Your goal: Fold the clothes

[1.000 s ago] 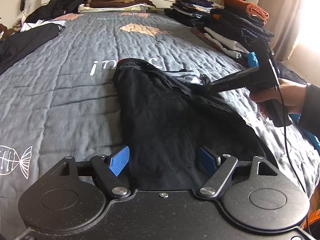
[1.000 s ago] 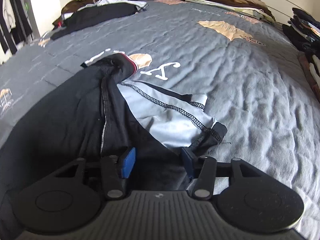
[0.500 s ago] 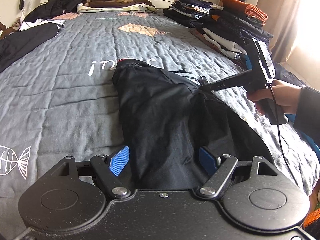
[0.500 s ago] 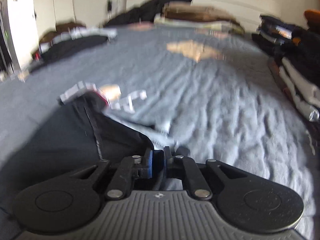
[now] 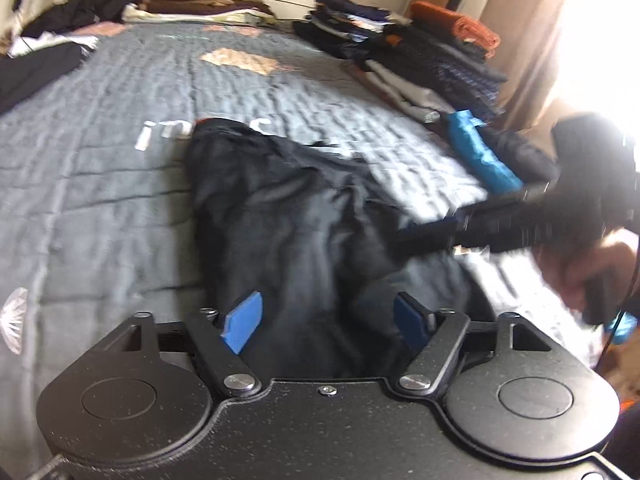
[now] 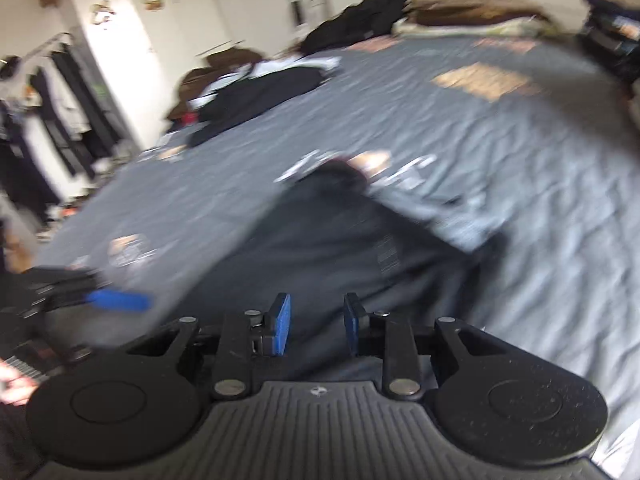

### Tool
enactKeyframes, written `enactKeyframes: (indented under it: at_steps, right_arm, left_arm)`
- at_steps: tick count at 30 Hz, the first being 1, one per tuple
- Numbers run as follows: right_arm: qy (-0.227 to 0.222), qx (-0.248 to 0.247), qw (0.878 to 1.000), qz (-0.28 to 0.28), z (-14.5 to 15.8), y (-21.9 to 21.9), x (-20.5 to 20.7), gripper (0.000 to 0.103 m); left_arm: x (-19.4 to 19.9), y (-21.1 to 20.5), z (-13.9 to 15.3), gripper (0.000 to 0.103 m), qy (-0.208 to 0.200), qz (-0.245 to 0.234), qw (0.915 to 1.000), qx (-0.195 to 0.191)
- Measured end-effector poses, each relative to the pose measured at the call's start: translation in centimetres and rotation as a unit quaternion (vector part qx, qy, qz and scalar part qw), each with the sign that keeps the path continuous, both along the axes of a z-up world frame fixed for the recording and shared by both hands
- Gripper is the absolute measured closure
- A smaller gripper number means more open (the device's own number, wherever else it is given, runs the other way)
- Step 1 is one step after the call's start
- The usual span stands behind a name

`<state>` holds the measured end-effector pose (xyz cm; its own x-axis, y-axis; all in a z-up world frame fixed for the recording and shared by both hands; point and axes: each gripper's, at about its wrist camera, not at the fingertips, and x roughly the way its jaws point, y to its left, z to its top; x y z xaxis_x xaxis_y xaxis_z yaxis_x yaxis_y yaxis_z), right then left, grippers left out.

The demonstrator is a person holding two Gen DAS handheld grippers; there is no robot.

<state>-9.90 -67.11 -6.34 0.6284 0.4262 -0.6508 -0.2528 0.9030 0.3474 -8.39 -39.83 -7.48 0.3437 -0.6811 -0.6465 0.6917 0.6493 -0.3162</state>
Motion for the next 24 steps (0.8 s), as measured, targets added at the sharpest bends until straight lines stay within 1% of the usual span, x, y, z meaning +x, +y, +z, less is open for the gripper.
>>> enactKeyframes:
  at_steps: [2,3,5,6,8,9,10,12,14,16,19,22,24]
  right_arm:
    - [0.017,0.036,0.999,0.028,-0.3,1.6,-2.1,0.075]
    - [0.020,0.047,0.998,0.033,-0.3,2.0,-3.2,0.075]
    - [0.032,0.074,0.996,0.040,-0.6,2.5,-4.8,0.075]
    - [0.041,0.080,0.995,0.037,-1.0,2.6,-5.4,0.075]
    - [0.060,0.073,0.995,0.030,-1.7,2.5,-6.3,0.074]
    - [0.070,0.063,0.995,0.026,-2.3,2.4,-6.5,0.074]
    - [0.081,0.047,0.995,0.018,-2.9,2.3,-6.8,0.074]
    - [0.097,0.022,0.995,0.006,-3.9,1.9,-7.3,0.074]
    - [0.091,0.019,0.996,0.006,-4.4,1.2,-8.3,0.075]
    - [0.086,0.013,0.996,0.002,-4.4,0.9,-9.1,0.075]
    - [0.077,0.005,0.997,-0.002,-4.3,0.7,-10.1,0.074]
    - [0.068,-0.002,0.998,-0.012,-4.0,0.6,-11.0,0.074]
    - [0.065,0.003,0.997,-0.028,-3.4,0.5,-11.6,0.074]
  left_arm:
    - [0.0,-0.1,-0.3,0.043,0.032,-0.016,0.9991,-0.023]
    - [0.1,-0.2,-0.6,0.044,0.047,-0.023,0.9981,-0.031]
    - [0.5,-0.4,-1.6,0.044,0.081,-0.027,0.9959,-0.031]
    - [0.7,-0.4,-2.2,0.044,0.098,-0.029,0.9943,-0.031]
    - [1.4,-0.3,-3.7,0.045,0.123,-0.017,0.9922,-0.007]
    - [1.5,0.0,-4.3,0.046,0.127,-0.009,0.9919,0.001]
    - [1.7,0.4,-4.5,0.049,0.128,-0.010,0.9917,0.002]
    - [1.9,1.3,-4.7,0.050,0.133,-0.009,0.9911,-0.001]
    - [2.1,2.1,-4.2,0.050,0.132,0.000,0.9913,-0.002]
    - [2.3,2.8,-3.7,0.050,0.123,0.008,0.9924,0.005]
    - [2.7,3.5,-3.1,0.050,0.122,0.020,0.9923,0.007]
    - [2.5,3.9,-1.7,0.049,0.104,0.026,0.9942,0.003]
    - [1.8,4.1,-0.7,0.045,0.082,0.032,0.9961,-0.002]
